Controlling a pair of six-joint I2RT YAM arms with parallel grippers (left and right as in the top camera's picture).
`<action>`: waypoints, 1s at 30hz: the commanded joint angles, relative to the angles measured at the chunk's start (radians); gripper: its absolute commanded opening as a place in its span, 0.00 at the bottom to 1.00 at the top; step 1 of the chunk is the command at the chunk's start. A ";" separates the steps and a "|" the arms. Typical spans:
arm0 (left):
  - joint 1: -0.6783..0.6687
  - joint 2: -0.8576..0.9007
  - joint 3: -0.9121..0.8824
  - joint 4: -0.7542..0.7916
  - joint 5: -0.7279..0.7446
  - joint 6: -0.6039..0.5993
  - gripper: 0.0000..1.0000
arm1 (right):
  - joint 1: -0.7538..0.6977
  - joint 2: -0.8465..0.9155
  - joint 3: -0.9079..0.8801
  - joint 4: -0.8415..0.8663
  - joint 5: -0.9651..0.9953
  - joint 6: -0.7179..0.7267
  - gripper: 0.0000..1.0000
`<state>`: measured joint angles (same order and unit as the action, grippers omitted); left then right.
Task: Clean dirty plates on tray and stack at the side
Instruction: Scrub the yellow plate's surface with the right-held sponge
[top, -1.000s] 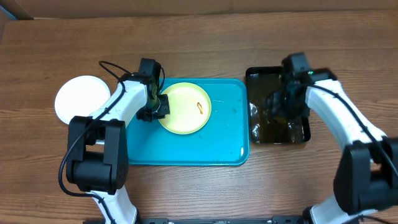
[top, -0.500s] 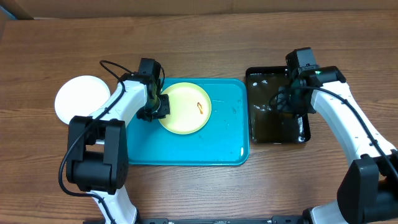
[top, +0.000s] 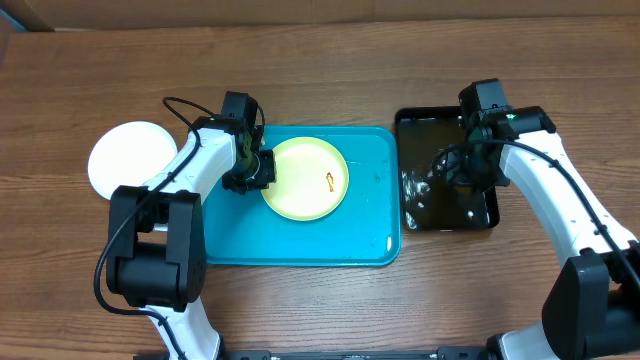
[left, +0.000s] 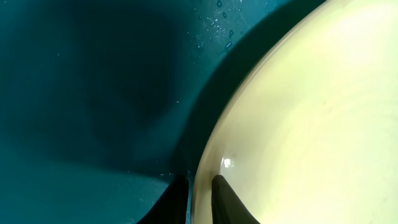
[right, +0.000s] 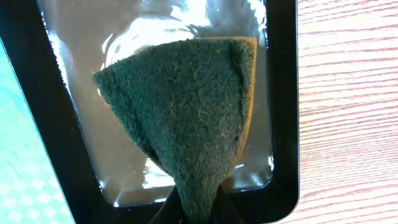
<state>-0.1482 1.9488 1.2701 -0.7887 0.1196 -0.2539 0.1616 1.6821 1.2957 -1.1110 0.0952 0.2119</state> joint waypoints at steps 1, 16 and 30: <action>0.002 0.016 -0.002 0.001 0.010 0.010 0.14 | 0.014 -0.014 0.014 0.016 -0.021 0.001 0.04; 0.001 0.016 -0.002 0.007 0.012 0.003 0.33 | 0.363 -0.008 0.048 0.226 0.010 -0.002 0.04; 0.001 0.016 -0.002 0.008 0.012 0.003 0.32 | 0.595 0.256 0.047 0.524 0.166 0.029 0.04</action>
<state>-0.1482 1.9488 1.2694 -0.7841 0.1204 -0.2550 0.7372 1.8828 1.3228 -0.6155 0.1768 0.2317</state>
